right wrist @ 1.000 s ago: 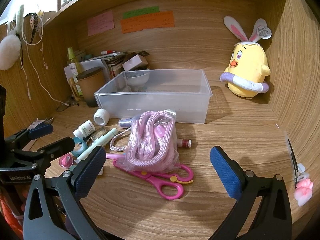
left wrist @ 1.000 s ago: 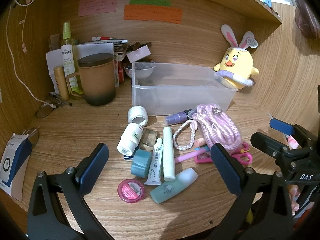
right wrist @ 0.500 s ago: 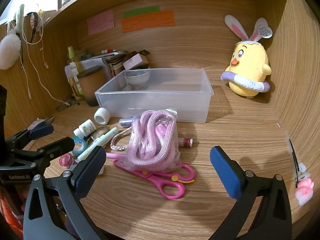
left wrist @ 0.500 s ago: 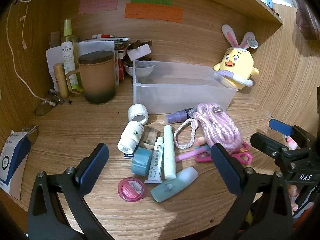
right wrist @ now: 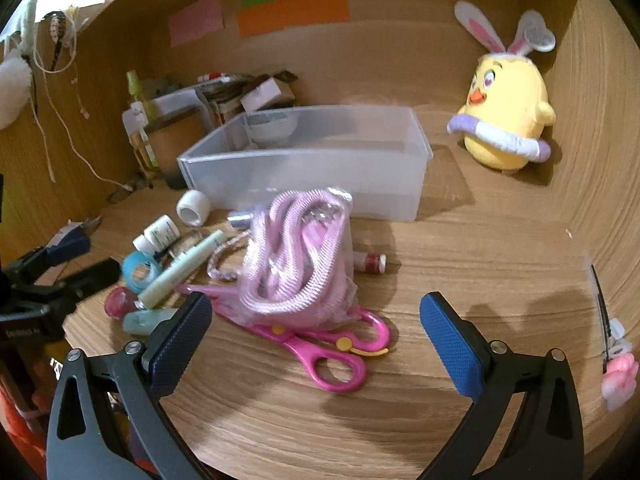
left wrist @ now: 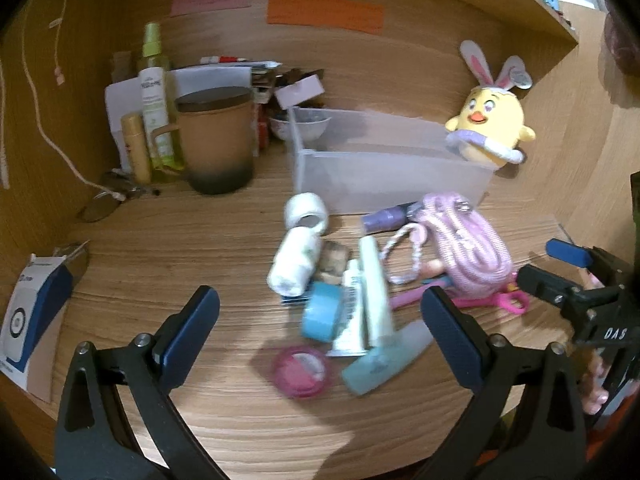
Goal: Organize objects
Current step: 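Grasp the blue tape roll with the left gripper while the right grasps the pink scissors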
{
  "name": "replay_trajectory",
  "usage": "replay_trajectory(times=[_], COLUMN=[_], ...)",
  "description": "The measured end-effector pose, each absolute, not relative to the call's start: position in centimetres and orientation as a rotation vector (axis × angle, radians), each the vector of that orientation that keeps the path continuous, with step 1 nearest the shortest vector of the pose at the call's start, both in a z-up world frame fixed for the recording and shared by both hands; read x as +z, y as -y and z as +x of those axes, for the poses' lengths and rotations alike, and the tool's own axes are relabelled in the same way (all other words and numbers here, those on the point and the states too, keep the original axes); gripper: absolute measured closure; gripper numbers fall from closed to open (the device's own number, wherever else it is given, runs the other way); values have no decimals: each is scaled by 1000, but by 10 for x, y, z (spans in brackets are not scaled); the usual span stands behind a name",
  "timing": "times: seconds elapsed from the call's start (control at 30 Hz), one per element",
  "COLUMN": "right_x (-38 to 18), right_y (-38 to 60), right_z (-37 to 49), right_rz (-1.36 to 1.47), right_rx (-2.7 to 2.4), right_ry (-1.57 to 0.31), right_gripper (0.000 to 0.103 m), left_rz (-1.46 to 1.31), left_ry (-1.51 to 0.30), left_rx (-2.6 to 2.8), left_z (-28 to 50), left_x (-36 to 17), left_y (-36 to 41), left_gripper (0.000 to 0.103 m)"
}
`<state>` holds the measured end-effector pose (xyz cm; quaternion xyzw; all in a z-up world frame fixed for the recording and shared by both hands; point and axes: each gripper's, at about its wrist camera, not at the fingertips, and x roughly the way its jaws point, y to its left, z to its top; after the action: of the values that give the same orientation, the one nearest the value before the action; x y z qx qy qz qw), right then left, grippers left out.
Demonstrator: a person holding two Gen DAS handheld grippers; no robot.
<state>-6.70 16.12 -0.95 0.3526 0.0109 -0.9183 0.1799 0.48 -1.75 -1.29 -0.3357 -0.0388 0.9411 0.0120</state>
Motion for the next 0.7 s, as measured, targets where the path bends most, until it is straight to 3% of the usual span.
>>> replay_trajectory(times=[0.03, 0.2, 0.57, 0.63, 0.7], right_x=[-11, -21, -30, -32, -36], right_y=[-164, -171, -152, -146, -144], right_z=[-68, -74, -78, -80, -81], right_rz=[1006, 1070, 1070, 1083, 1113], right_rx=[-2590, -2536, -2434, -2421, -2421], right_ry=[-24, -37, -165, -192, -217], right_gripper=[1, 21, 25, 35, 51], left_rz=[-1060, -1119, -1187, -1187, -1191], left_ry=[121, 163, 142, 141, 147], left_rx=[2937, 2903, 2810, 2808, 2811], left_z=[5, 1, -15, -16, -18], left_x=[-14, -22, -42, -43, -44], left_y=[21, 33, 19, 18, 18], left_gripper=[16, 30, 61, 67, 74])
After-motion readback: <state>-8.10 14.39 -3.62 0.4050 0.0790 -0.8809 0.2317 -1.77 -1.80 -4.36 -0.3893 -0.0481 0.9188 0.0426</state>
